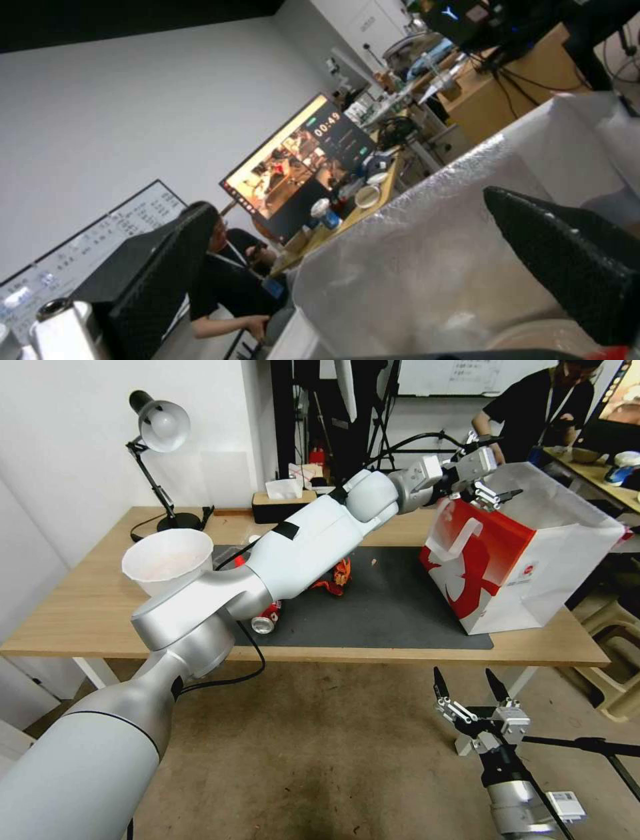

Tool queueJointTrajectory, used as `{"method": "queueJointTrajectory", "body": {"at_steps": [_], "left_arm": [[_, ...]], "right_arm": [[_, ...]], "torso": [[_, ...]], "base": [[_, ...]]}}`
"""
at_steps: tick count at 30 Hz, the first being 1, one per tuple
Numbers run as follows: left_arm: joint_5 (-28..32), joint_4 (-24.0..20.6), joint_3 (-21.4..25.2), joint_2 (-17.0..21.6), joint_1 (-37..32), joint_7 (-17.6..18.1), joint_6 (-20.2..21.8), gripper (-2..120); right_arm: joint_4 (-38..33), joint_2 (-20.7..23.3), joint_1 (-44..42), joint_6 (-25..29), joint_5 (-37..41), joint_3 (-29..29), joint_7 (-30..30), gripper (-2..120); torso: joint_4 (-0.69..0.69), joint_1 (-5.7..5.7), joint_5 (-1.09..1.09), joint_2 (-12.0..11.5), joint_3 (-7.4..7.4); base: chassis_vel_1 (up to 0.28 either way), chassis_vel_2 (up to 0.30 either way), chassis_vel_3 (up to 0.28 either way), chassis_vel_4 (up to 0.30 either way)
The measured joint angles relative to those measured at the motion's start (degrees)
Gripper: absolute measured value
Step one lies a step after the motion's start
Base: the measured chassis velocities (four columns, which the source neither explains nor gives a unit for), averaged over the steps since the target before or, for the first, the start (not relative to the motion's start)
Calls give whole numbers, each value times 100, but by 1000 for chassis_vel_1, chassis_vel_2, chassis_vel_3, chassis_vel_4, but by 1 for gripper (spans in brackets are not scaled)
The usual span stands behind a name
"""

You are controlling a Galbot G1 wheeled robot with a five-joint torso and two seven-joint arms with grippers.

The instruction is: Pick up the trash from the table and place it into the takeout bag.

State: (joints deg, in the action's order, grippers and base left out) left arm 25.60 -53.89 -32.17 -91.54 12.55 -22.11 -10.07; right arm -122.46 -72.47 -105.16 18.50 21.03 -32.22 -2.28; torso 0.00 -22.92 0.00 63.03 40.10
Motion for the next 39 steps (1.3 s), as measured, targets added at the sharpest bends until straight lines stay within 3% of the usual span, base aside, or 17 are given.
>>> {"method": "queueJointTrajectory", "body": {"at_steps": [2,5,6,11,12,14,15,17,19,22,23,26,30,32,39], "left_arm": [[28,-32,-4,29,0,103,76,100],[150,-164,-5,128,-31,620,341,100],[278,-292,-2,225,-92,1019,537,100],[348,-506,37,368,-183,1494,786,100],[382,-708,62,480,-279,1909,984,100],[477,-988,78,623,-404,2401,1224,100],[477,-988,78,623,-404,2401,1224,100],[630,-1354,102,818,-568,2881,1545,100],[664,-1431,109,860,-603,2967,1602,100],[960,-2148,119,1202,-959,4064,1797,100],[960,-2148,119,1202,-959,4064,1797,100],[992,-2598,255,1315,-1255,4743,1865,100],[972,-2840,372,1411,-1414,5008,2004,100],[904,-3078,451,1558,-1595,5317,2055,100],[732,-3632,650,2034,-2097,5522,2068,100]], "right_arm": [[-2,0,0,0,5,-2,1,100],[-3,-1,18,0,16,-3,3,100],[5,0,36,-1,16,9,3,100],[17,8,53,-8,16,37,4,100],[18,11,57,-12,13,43,5,100],[18,12,61,-18,10,44,5,100],[18,12,61,-18,10,44,5,100],[18,21,70,-30,4,51,5,100],[18,22,71,-31,2,53,5,100],[18,35,78,-39,-13,73,5,100],[18,35,78,-39,-13,73,5,100],[17,36,67,-42,-20,75,5,100],[15,32,50,-41,-28,76,4,100],[2,24,35,-35,-30,76,5,100],[-4,15,13,-23,-45,75,9,100]], "torso": [[0,0,0,0,0],[1,0,0,0,0],[0,0,0,0,0],[2,0,0,0,0],[2,0,-1,0,0],[-1,0,-1,0,0],[-1,0,-1,0,0],[0,0,-1,0,0],[0,0,-1,0,0],[2,0,-2,0,0],[2,0,-2,0,0],[0,0,-1,0,0],[0,0,-1,0,0],[0,0,-1,0,0],[1,0,-1,0,0]], "base": [[0,0,0,0],[0,0,0,0],[0,0,0,0],[0,0,0,0],[0,0,0,0],[0,0,0,0],[0,0,0,0],[0,0,0,0],[0,0,0,0],[0,0,0,0],[0,0,0,0],[0,0,0,0],[0,0,0,0],[0,0,0,0],[0,0,0,0]]}}
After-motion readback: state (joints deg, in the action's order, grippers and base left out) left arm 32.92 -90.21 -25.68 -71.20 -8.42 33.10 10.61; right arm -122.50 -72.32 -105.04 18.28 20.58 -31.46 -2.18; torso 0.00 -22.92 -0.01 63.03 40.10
